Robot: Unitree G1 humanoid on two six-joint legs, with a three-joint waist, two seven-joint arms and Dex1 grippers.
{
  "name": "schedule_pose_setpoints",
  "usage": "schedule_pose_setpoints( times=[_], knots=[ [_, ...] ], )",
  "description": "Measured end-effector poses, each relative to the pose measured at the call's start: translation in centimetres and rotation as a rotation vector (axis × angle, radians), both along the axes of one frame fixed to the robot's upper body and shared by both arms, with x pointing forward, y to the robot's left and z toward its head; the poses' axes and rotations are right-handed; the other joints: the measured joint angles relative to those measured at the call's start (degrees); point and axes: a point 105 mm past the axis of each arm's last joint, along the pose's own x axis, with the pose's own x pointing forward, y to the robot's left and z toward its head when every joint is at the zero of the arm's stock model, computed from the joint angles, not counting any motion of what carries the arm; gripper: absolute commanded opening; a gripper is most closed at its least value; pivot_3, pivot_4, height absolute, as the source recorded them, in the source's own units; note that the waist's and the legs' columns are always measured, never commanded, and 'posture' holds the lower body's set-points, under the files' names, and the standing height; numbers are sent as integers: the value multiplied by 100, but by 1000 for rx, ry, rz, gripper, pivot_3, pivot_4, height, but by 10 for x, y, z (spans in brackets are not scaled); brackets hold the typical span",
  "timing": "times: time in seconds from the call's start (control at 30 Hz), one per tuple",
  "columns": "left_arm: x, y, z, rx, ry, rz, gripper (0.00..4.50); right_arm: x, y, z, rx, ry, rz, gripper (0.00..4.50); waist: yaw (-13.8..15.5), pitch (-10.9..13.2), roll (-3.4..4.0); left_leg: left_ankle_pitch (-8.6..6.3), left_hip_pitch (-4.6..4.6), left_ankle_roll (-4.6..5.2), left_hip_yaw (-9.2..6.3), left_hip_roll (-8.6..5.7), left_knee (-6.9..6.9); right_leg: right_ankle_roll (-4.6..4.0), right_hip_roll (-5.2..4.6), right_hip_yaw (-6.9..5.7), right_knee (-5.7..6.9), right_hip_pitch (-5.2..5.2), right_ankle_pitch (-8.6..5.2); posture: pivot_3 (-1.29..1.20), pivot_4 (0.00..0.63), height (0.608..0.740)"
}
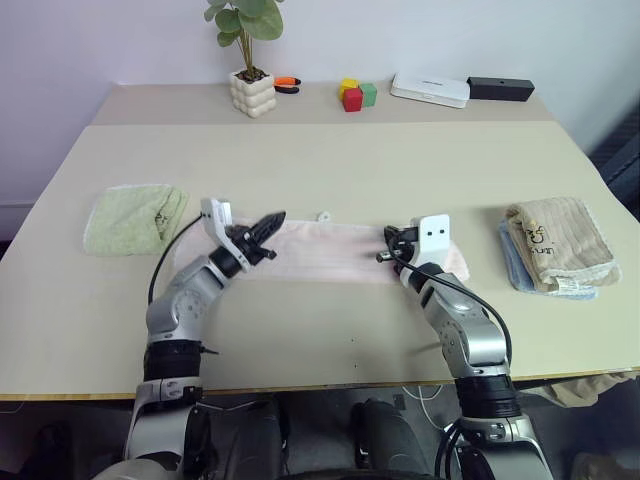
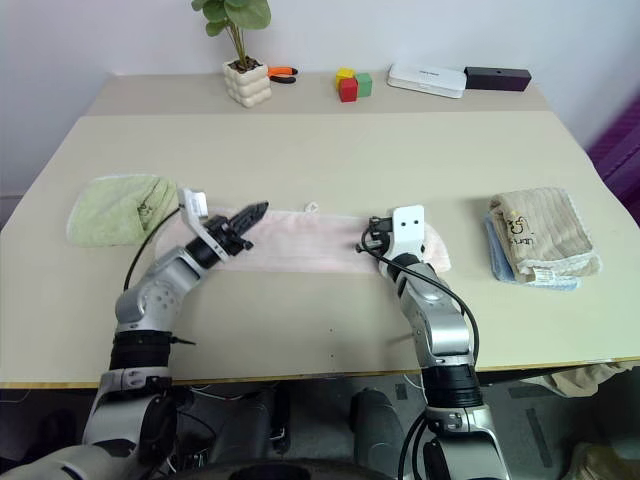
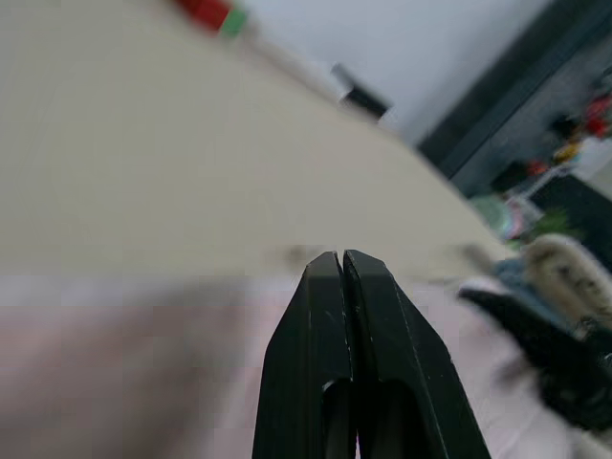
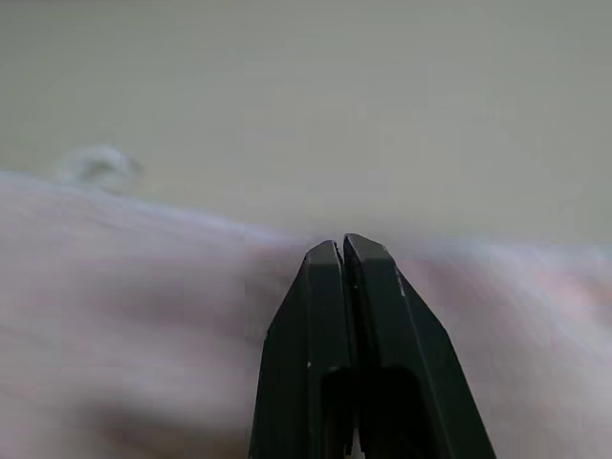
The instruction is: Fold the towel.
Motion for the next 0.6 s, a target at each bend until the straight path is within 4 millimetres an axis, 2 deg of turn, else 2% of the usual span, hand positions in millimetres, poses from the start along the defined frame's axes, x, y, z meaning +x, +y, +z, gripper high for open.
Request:
schedule_pose_setpoints(
  times=[0.17, 0.33, 0.43, 0.5, 0.6],
  knots=[
    [9, 32, -2, 106, -10, 83, 0, 2, -16, -2, -28, -23, -70, 35, -5, -1, 0, 0, 5, 0, 0, 0, -3, -1, 0, 0, -2, 4, 0, 0, 150, 735],
    [15, 68, 0, 124, -8, 182, 0, 2, -39, -2, -70, -37, -135, 35, 4, -3, -2, -1, 9, 1, 1, -1, -3, -1, -2, -1, -7, 12, 0, 0, 150, 735],
    [16, 82, 5, 109, -16, 213, 0, 1, -42, 0, -64, -47, -112, 910, -10, -2, -1, -1, 10, 1, 1, 0, -5, 0, -1, -1, -7, 12, 0, 0, 150, 735],
    [14, 82, 7, 82, -27, 190, 528, 1, -45, 1, -27, -47, -117, 1767, 2, -2, -2, -1, 9, 1, 1, -1, -5, 0, -2, -1, -8, 12, 0, 0, 150, 735],
    [10, 76, 8, 97, -53, 129, 1873, -1, -48, 10, 44, -46, -114, 3408, 2, -2, -1, -1, 9, 1, 2, 0, -5, 0, -2, -1, -7, 11, 0, 0, 150, 735]
  ],
)
